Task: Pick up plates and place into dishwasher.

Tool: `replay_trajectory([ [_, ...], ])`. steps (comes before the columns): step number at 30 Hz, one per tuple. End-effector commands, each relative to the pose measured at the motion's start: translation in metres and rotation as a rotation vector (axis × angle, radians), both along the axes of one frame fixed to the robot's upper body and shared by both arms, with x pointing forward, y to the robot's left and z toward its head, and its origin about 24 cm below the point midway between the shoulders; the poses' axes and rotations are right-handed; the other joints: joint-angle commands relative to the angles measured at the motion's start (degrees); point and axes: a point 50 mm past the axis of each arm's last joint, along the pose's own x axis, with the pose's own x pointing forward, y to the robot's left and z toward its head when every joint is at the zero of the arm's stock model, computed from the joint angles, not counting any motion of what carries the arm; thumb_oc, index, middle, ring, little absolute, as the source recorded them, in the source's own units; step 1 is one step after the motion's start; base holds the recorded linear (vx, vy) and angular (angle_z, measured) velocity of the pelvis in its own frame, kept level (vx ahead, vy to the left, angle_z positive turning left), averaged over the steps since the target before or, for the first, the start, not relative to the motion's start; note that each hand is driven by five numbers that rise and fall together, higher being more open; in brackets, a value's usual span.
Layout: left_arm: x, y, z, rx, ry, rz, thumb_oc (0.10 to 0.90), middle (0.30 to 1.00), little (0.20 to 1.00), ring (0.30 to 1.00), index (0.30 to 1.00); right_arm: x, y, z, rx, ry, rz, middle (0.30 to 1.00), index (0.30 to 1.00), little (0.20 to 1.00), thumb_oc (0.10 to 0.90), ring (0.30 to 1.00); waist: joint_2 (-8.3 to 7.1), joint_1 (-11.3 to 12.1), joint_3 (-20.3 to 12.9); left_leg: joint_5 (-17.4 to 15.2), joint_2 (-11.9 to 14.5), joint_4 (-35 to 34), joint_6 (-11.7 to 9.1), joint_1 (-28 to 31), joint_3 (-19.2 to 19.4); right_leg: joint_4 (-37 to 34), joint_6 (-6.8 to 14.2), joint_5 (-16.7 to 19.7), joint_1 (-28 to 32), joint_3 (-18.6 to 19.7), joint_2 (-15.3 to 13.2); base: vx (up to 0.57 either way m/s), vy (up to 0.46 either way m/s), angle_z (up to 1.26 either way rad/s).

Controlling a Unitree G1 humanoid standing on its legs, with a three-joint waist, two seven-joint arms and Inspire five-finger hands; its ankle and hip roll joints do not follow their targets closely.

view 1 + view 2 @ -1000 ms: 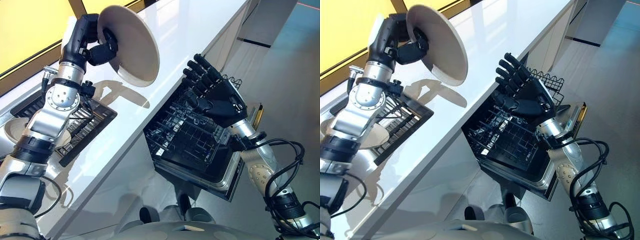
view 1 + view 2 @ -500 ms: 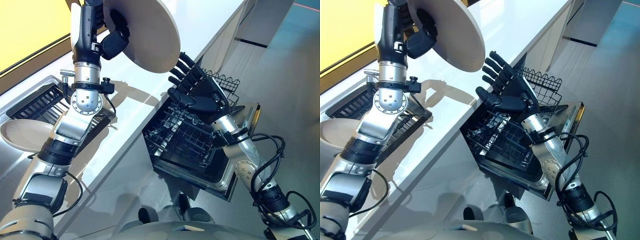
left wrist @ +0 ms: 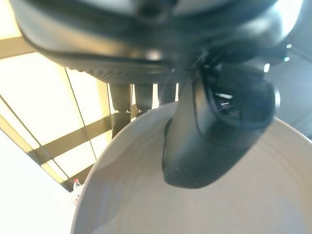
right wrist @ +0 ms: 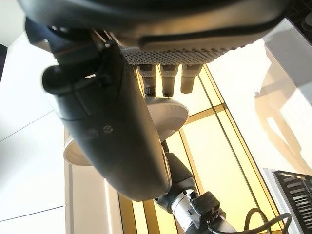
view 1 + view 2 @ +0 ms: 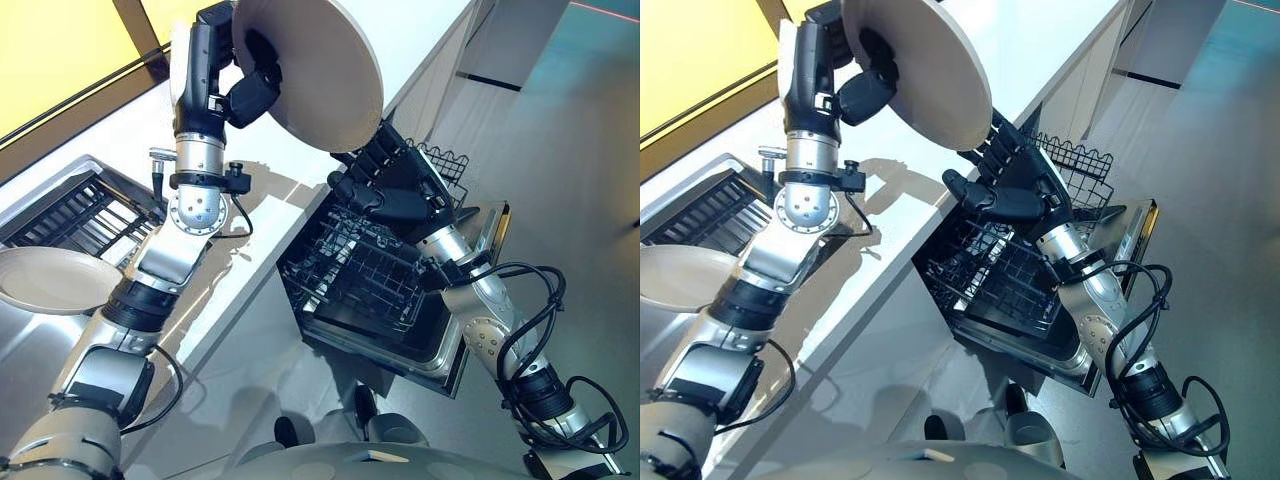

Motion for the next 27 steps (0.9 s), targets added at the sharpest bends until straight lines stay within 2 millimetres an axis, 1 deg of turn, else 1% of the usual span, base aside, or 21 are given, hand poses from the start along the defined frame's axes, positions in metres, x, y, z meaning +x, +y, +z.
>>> replay_trajectory([
  [1,-0.008,-0.022,0.049,0.019,-0.281,-0.041,0.100,0.300,0.200,0.300,0.300,-0.013,0.012,0.071,0.201,-0.354,0.069,0.900,0.900,0.900,0.800,0.900,-1.58,-1.1,-5.5,-1.9,-1.9,0.1,1.0,1.4,-2.4,0.3,1.7,-1.7,4.5,-2.4,1.5,0.02,-0.019,-0.04],
  [4,-0.006,-0.024,0.043,0.013,-0.269,-0.047,0.100,0.300,0.200,0.300,0.300,-0.013,0.013,0.071,0.217,-0.352,0.072,0.900,0.900,0.900,0.800,0.900,-1.69,-1.2,-5.5,-2.0,-1.8,0.1,1.0,1.5,-2.2,0.3,1.7,-1.7,4.5,-2.2,1.6,0.01,-0.016,-0.06],
  [10,0.000,-0.027,0.022,0.030,-0.191,-0.047,0.100,0.300,0.200,0.300,0.300,-0.014,0.009,0.072,0.251,-0.354,0.069,0.900,0.900,0.900,0.800,0.900,-1.78,-1.6,-5.4,-2.2,-1.7,0.1,1.2,1.7,-1.8,0.4,1.6,-1.6,4.4,-2.0,1.7,0.01,-0.008,-0.04],
  [12,0.003,-0.026,0.012,0.037,-0.156,-0.043,0.100,0.300,0.200,0.300,0.300,-0.014,0.007,0.072,0.260,-0.357,0.061,0.900,0.900,0.900,0.800,0.900,-1.81,-1.7,-5.3,-2.2,-1.6,0.1,1.2,1.8,-1.6,0.3,1.6,-1.6,4.4,-1.8,1.8,0.00,0.000,0.00],
  [13,0.004,-0.026,0.011,0.038,-0.151,-0.042,0.100,0.300,0.200,0.300,0.300,-0.014,0.007,0.072,0.261,-0.358,0.061,0.900,0.900,0.900,0.800,0.900,-1.81,-1.7,-5.3,-2.2,-1.6,0.1,1.2,1.8,-1.5,0.3,1.6,-1.5,4.4,-1.8,1.8,0.00,0.000,0.00],
  [14,0.005,-0.026,0.003,0.047,-0.133,-0.037,0.100,0.300,0.200,0.300,0.300,-0.014,0.005,0.072,0.265,-0.358,0.057,0.900,0.900,0.900,0.800,0.900,-1.87,-1.8,-5.4,-2.3,-1.6,0.1,1.3,1.9,-1.4,0.3,1.6,-1.5,4.4,-1.8,1.8,0.00,0.000,0.00],
  [15,0.006,-0.026,0.002,0.049,-0.131,-0.036,0.100,0.300,0.200,0.300,0.300,-0.014,0.005,0.072,0.266,-0.359,0.055,0.900,0.900,0.900,0.800,0.900,-1.88,-1.8,-5.4,-2.3,-1.6,0.1,1.3,1.9,-1.4,0.3,1.6,-1.5,4.4,-1.7,1.8,0.00,0.000,0.00],
  [18,0.009,-0.024,-0.011,0.061,-0.095,-0.024,0.100,0.300,0.200,0.300,0.300,-0.014,-0.002,0.071,0.279,-0.365,0.042,0.900,0.900,0.900,0.800,0.900,-1.96,-2.0,-5.4,-2.2,-1.5,0.1,1.3,1.9,-1.1,0.3,1.6,-1.4,4.3,-1.8,1.8,0.00,0.000,0.00],
  [25,0.012,-0.021,-0.029,0.075,-0.044,-0.007,0.100,0.300,0.200,0.300,0.300,-0.014,-0.010,0.071,0.291,-0.374,0.011,0.900,0.900,0.900,0.800,0.900,-2.06,-2.2,-5.4,-2.4,-1.4,0.1,1.4,2.1,-0.8,0.3,1.7,-1.4,4.4,-1.6,1.8,0.00,-0.001,-0.01],
  [27,0.012,-0.020,-0.037,0.073,-0.022,-0.006,0.100,0.300,0.200,0.300,0.300,-0.013,-0.013,0.071,0.296,-0.374,-0.004,0.900,0.900,0.900,0.800,0.900,-2.07,-2.2,-5.4,-2.5,-1.5,0.1,1.5,2.2,-0.7,0.2,1.6,-1.4,4.4,-1.6,1.8,0.00,0.000,0.00],
])
